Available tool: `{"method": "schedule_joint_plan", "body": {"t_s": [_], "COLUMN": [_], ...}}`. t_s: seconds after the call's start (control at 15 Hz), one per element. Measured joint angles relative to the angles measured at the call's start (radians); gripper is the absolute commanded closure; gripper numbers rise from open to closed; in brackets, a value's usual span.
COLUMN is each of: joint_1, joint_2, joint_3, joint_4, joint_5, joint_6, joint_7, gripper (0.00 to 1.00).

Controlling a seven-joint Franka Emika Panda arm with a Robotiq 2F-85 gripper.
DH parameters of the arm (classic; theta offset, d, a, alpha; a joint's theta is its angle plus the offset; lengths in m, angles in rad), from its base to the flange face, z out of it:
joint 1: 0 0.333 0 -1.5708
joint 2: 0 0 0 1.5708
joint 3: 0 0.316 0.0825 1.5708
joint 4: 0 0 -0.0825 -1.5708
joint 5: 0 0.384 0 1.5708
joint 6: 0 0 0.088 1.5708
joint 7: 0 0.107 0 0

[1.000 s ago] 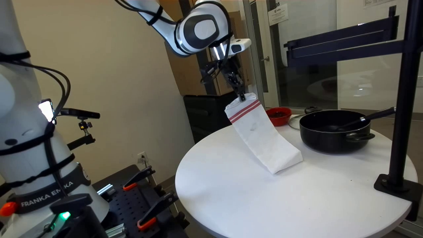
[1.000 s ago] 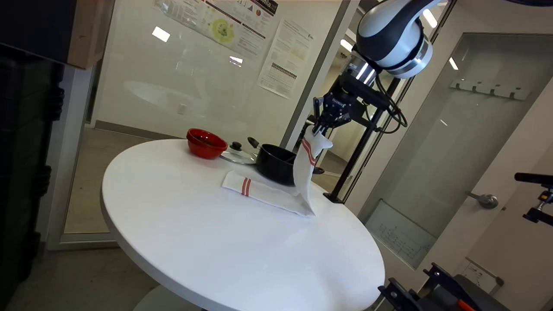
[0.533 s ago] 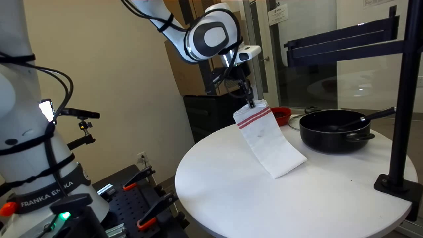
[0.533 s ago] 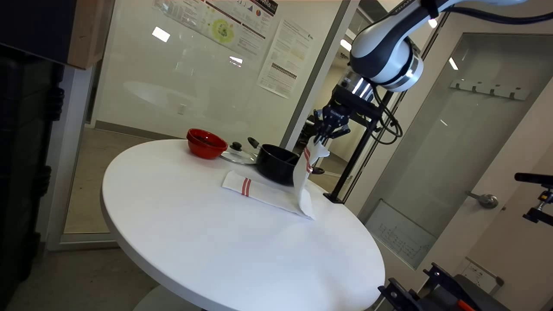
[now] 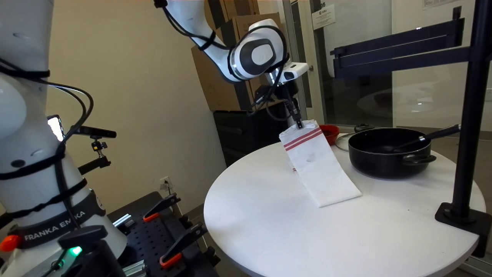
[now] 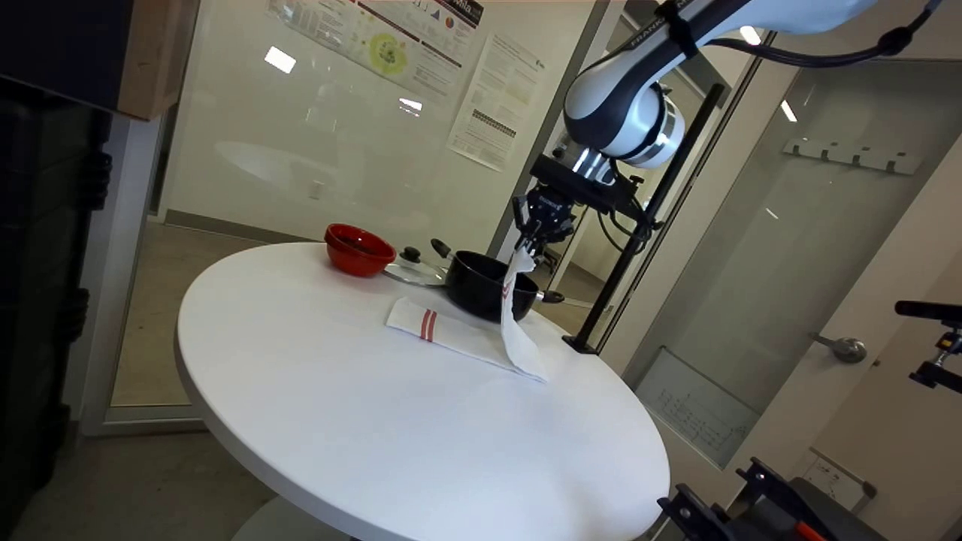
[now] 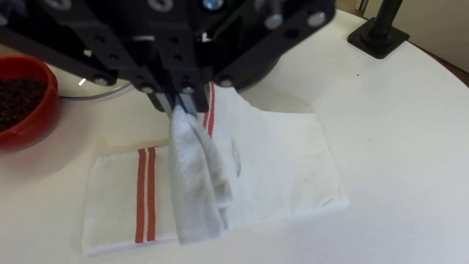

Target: Fold the tea towel

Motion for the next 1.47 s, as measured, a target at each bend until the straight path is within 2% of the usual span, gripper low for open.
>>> {"method": "schedule_joint_plan", "body": {"t_s": [0.53, 1.2, 1.47], "joint_1": [0.046, 0.075, 0.113], "joint_2": [0.090, 0.326, 0.389], "joint_3": [-0.006, -0.062, -0.093], "joint_4": [0.165, 0.296, 0.353], "joint_5": [-0.002, -0.018, -0.052], "joint_6": [-0.049, -0.060, -0.061], "joint_7": [0.053, 0.073, 0.073], "gripper": [0.98, 0.98, 0.98]}}
